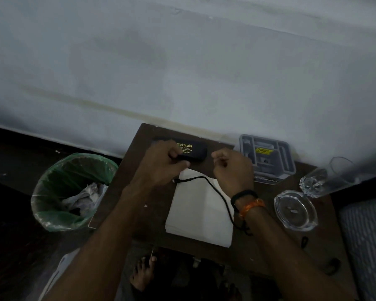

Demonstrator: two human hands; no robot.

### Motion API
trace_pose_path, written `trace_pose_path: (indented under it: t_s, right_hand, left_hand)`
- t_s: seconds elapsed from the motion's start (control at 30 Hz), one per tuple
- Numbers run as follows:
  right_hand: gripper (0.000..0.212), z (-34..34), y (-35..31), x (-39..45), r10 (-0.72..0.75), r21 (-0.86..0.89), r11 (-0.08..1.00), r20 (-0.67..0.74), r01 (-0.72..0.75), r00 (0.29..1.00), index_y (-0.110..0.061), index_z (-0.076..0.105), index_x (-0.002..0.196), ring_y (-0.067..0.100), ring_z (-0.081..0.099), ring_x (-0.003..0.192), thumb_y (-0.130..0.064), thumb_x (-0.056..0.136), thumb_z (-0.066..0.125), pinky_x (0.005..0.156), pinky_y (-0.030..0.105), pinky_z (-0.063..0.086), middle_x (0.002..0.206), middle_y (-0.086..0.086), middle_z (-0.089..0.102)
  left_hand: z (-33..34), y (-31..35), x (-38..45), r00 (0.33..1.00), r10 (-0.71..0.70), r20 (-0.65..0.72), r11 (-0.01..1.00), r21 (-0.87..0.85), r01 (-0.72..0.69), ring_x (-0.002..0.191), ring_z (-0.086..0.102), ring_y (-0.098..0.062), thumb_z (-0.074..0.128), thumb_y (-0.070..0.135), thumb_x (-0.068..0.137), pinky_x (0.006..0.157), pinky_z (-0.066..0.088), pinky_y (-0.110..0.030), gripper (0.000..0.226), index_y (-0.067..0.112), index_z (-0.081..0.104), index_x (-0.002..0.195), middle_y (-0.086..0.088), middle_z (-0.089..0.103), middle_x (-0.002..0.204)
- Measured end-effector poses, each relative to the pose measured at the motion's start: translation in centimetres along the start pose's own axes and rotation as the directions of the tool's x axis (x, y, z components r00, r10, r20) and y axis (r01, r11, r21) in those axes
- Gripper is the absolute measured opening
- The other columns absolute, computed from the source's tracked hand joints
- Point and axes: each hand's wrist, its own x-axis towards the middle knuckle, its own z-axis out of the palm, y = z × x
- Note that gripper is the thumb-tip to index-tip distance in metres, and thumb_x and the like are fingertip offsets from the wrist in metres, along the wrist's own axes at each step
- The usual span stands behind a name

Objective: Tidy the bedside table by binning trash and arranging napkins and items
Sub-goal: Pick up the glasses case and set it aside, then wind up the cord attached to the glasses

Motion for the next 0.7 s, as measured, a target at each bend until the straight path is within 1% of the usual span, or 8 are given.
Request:
trace_pose_path:
  t_s: [0.07,0.13,0.23,0.37,0.43,0.53,0.6,0.7]
  right_hand:
    - [0.024,-1.5,0.3,-0.8,-0.122,-0.052,0.991,0.015,0.122,0.992,-0.014,0.075,0.095,0.017,0.067,0.091,0.000,0.085,0.058,0.085,0.033,0.055,0.099,0.001,0.074]
    - [0.023,-2.8,0.8,-1.7,-0.202,-0.074,0.976,0.029,0.204,0.979,-0.013,0.075,0.095,0.019,0.068,0.091,0.000,0.085,0.058,0.085,0.035,0.056,0.099,0.003,0.074]
    - [0.022,-4.1,2.0,-3.2,-0.239,-0.146,0.958,0.080,0.249,0.968,-0.013,0.075,0.098,0.020,0.067,0.093,-0.003,0.087,0.059,0.086,0.032,0.054,0.099,0.004,0.074]
    - [0.019,-5.3,3.9,-4.9,-0.241,-0.235,0.935,0.127,0.265,0.962,-0.015,0.074,0.103,0.022,0.066,0.097,-0.012,0.089,0.062,0.089,0.037,0.052,0.103,0.003,0.072]
    - [0.018,-5.9,4.5,-5.4,-0.250,-0.249,0.928,0.130,0.275,0.960,-0.016,0.073,0.106,0.022,0.065,0.100,-0.017,0.091,0.062,0.091,0.037,0.051,0.107,0.003,0.071]
    - [0.029,-5.7,3.9,-4.7,-0.242,-0.229,0.933,0.174,0.278,0.955,-0.019,0.068,0.117,0.019,0.062,0.102,-0.035,0.093,0.060,0.090,0.033,0.049,0.111,0.001,0.069]
    - [0.036,-7.1,4.2,-4.9,-0.215,-0.201,0.946,0.193,0.253,0.957,-0.022,0.063,0.121,0.018,0.059,0.102,-0.045,0.093,0.056,0.086,0.031,0.045,0.110,-0.001,0.066]
    - [0.025,-6.6,3.9,-4.6,-0.253,-0.143,0.944,0.269,0.298,0.929,-0.020,0.061,0.112,0.022,0.058,0.098,-0.038,0.097,0.053,0.082,0.031,0.043,0.101,-0.001,0.067]
  left_hand:
    - [1.0,1.2,-0.2,0.972,0.122,0.202,0.981,0.123,-0.149,0.094,0.058,-0.014,0.081,0.040,0.075,0.084,0.049,-0.032,0.037,0.015,0.072,0.100,0.000,0.066,0.097]
    - [1.9,2.1,-0.3,0.940,0.143,0.311,0.929,0.286,-0.236,0.103,0.053,-0.017,0.075,0.048,0.078,0.093,0.043,-0.040,0.039,0.019,0.074,0.103,0.001,0.065,0.105]
    - [3.1,3.3,-0.5,0.940,0.108,0.323,0.882,0.405,-0.241,0.114,0.046,-0.023,0.071,0.047,0.082,0.100,0.037,-0.044,0.028,0.025,0.075,0.099,0.000,0.058,0.115]
    - [4.6,5.1,-1.2,0.953,0.095,0.288,0.832,0.502,-0.234,0.115,0.047,-0.028,0.068,0.037,0.086,0.103,0.034,-0.044,0.021,0.019,0.076,0.093,-0.004,0.059,0.115]
    - [4.6,5.8,-1.4,0.957,0.134,0.256,0.876,0.420,-0.235,0.105,0.055,-0.026,0.067,0.035,0.087,0.099,0.039,-0.042,0.021,0.016,0.076,0.087,-0.004,0.064,0.104]
    - [3.4,5.8,-1.3,0.946,0.226,0.231,0.957,0.126,-0.260,0.078,0.061,-0.018,0.068,0.027,0.089,0.081,0.051,-0.039,0.021,0.010,0.071,0.078,-0.001,0.067,0.078]
    - [3.7,7.9,-1.6,0.921,0.293,0.257,0.952,0.007,-0.305,0.074,0.062,-0.018,0.065,0.023,0.091,0.074,0.053,-0.043,0.018,0.010,0.068,0.078,-0.002,0.067,0.075]
    - [3.0,8.2,-1.6,0.938,0.249,0.242,0.933,-0.319,-0.166,0.074,0.068,-0.021,0.062,0.018,0.094,0.071,0.056,-0.038,0.018,0.007,0.065,0.081,-0.005,0.071,0.075]
